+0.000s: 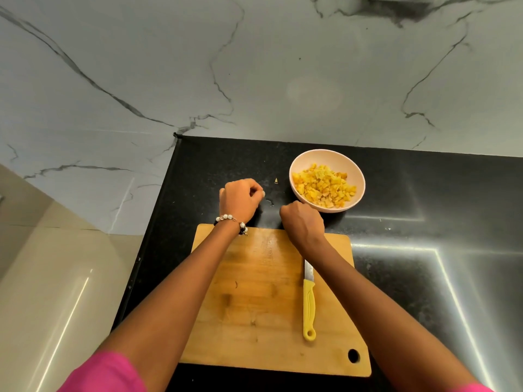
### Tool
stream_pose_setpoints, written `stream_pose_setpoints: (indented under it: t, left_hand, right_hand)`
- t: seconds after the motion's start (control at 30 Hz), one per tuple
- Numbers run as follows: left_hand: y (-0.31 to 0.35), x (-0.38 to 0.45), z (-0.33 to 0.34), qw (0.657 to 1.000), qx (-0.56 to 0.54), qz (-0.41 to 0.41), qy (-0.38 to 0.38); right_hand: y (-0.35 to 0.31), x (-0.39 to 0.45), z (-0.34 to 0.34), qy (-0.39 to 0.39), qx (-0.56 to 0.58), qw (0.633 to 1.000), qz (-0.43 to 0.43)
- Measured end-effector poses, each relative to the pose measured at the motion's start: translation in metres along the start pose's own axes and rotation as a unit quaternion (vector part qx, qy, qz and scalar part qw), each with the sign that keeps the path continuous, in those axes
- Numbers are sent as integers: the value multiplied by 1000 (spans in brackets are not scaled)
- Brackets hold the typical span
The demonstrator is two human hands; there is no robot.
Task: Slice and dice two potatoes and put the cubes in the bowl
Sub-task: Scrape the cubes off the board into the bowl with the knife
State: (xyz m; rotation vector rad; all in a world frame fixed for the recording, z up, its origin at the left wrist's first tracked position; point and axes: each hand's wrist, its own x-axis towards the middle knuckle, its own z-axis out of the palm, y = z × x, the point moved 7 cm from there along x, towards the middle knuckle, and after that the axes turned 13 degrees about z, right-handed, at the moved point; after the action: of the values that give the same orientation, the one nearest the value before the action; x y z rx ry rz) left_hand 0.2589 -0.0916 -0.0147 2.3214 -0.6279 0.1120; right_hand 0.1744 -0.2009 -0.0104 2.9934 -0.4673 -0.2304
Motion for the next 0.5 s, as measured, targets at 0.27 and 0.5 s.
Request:
stream_pose_setpoints:
  t: [0.27, 0.5]
  left_hand:
    - [11, 5, -10, 986, -152, -45, 43]
    - [15, 2, -15, 985, -158, -43, 46]
  right_hand:
    - [7, -4, -6, 23, 16, 1000, -9]
    - [7, -7, 3, 66, 62, 996, -23]
